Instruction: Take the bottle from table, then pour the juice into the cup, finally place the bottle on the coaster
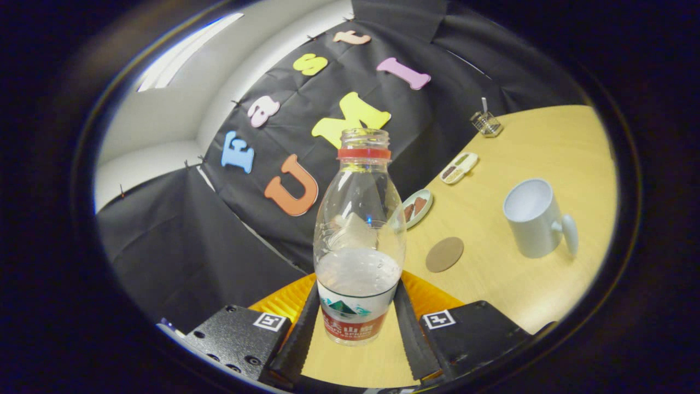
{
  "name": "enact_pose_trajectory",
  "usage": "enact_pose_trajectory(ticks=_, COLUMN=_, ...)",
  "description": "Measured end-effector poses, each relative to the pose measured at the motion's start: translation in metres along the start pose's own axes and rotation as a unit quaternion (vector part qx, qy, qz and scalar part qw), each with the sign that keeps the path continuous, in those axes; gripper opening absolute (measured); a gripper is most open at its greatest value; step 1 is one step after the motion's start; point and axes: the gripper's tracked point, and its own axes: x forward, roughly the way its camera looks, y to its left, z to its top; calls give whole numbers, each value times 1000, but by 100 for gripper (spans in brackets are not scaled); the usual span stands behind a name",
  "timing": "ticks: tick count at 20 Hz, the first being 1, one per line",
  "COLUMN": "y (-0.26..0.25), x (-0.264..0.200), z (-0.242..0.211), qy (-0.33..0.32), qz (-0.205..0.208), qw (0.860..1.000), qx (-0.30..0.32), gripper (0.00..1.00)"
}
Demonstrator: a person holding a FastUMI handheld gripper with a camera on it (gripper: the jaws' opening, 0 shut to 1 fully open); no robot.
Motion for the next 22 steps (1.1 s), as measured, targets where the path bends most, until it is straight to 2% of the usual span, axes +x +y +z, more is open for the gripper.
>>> enact_pose_trajectory(ticks=4, y=0, x=5, z=3, qy=-8, qz=19, qw=993, qx=115, gripper=76)
enact_pose_trajectory(ticks=9, y=-9, x=11, z=4, qy=-6, qz=18, qw=977, qx=211, gripper=75)
enact_pose_trajectory(ticks=15, y=-24, x=20, z=17, qy=-18, qz=12, qw=965, qx=262, gripper=75)
enact_pose_trajectory(ticks=22, y=-15, x=25, z=29, qy=-30, qz=21, qw=944, qx=327, gripper=75)
